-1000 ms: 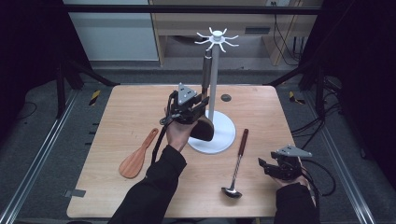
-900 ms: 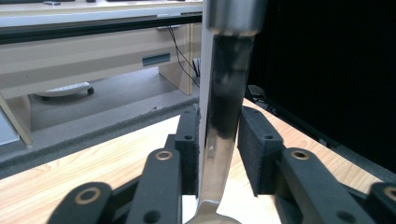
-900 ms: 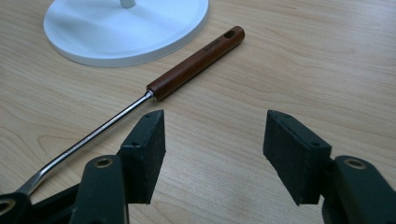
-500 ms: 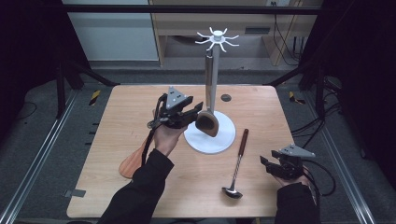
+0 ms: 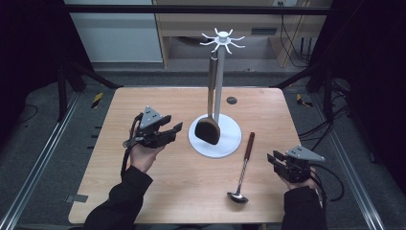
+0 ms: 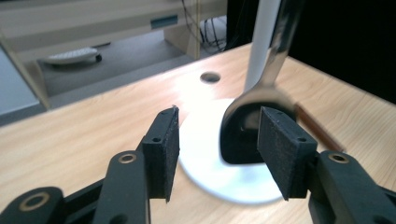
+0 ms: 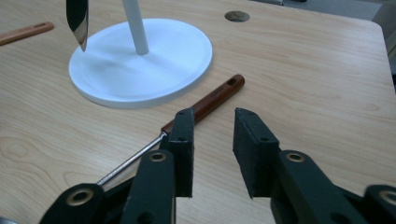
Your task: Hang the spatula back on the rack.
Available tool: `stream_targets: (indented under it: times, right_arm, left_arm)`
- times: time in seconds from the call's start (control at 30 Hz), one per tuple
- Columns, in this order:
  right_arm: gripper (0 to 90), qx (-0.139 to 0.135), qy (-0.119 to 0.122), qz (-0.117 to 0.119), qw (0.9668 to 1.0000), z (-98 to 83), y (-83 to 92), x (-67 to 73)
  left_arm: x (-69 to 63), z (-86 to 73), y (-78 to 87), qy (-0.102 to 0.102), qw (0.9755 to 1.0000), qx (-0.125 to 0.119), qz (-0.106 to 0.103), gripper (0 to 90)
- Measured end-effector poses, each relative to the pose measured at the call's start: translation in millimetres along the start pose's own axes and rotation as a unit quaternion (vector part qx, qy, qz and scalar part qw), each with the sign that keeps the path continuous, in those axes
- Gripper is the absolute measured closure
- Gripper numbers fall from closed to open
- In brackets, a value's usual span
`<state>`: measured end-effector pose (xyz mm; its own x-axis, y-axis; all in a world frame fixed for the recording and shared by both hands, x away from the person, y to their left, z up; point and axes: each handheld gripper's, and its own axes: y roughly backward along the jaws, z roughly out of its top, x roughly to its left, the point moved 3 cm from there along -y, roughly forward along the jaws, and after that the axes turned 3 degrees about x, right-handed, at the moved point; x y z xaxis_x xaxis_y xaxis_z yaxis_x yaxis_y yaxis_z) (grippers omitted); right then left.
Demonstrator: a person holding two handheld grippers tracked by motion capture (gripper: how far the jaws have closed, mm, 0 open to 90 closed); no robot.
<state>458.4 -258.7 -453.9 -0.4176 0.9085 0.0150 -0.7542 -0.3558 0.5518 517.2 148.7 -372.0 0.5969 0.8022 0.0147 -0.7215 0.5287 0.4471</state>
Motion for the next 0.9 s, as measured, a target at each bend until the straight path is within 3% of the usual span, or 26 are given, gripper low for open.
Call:
stream_targets:
  times: [0.27,0.43,0.7,0.9]
  right_arm:
    - [83.2,-0.024,-0.002,0.010,0.9997,13.1,3.7,6.9]
    - [89.3,-0.030,0.001,0.018,0.9994,19.5,3.9,11.9]
    - [90.0,-0.035,0.003,0.021,0.9992,27.1,1.8,16.4]
    - [90.0,-0.049,0.003,0.020,0.9986,36.8,3.0,20.2]
  left_arm:
    - [23.3,-41.1,18.3,0.006,0.9992,0.035,0.020,46.5]
    - [33.8,-66.3,28.4,0.018,0.9984,0.049,0.021,46.2]
    - [50.1,-104.6,40.6,0.036,0.9952,0.085,0.033,45.6]
    - [57.4,-118.7,51.7,0.042,0.9936,0.096,0.041,45.5]
